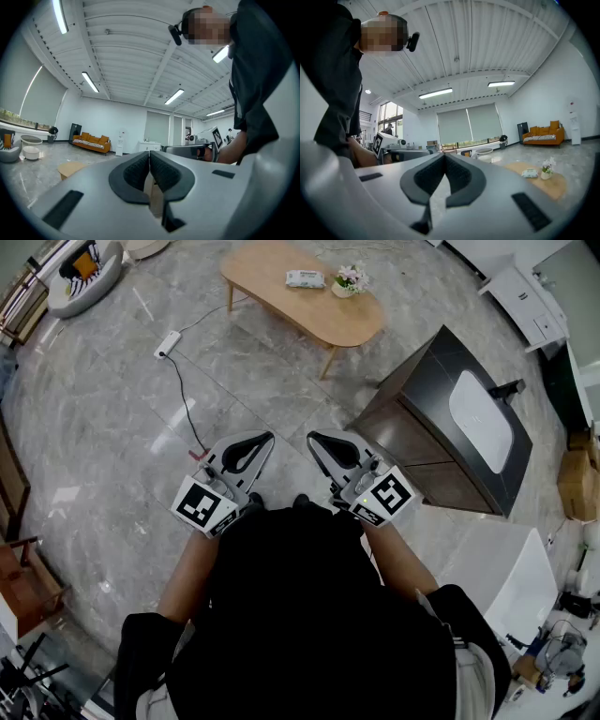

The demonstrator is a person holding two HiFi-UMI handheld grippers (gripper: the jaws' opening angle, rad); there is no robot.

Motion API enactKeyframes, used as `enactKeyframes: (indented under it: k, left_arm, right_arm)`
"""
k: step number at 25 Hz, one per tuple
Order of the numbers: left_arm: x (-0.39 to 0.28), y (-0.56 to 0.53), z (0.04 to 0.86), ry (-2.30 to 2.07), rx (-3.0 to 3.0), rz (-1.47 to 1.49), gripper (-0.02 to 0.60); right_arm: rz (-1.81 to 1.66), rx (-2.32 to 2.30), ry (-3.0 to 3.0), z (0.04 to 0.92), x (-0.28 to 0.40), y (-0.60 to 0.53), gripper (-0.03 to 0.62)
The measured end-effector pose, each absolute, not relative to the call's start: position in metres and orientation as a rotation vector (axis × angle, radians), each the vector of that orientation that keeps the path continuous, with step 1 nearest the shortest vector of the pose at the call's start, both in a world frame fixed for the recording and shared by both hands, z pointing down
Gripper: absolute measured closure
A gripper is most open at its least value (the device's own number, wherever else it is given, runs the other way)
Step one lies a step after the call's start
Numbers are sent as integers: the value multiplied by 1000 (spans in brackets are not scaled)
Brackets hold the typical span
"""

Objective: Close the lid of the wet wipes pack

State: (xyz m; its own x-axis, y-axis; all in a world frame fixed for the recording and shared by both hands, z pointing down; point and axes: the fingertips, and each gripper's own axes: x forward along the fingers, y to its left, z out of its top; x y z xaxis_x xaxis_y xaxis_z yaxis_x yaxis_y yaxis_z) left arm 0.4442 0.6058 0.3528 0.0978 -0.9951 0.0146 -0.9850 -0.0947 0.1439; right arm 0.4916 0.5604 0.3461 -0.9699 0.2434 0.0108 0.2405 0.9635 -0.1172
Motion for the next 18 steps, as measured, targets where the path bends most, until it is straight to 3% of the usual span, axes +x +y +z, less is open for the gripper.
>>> enactKeyframes:
  k: [18]
  left_arm:
    - [371, 670, 360, -2050, 2255, -266, 565]
  right_arm:
    - [281, -166, -3133, 353, 464, 585, 583]
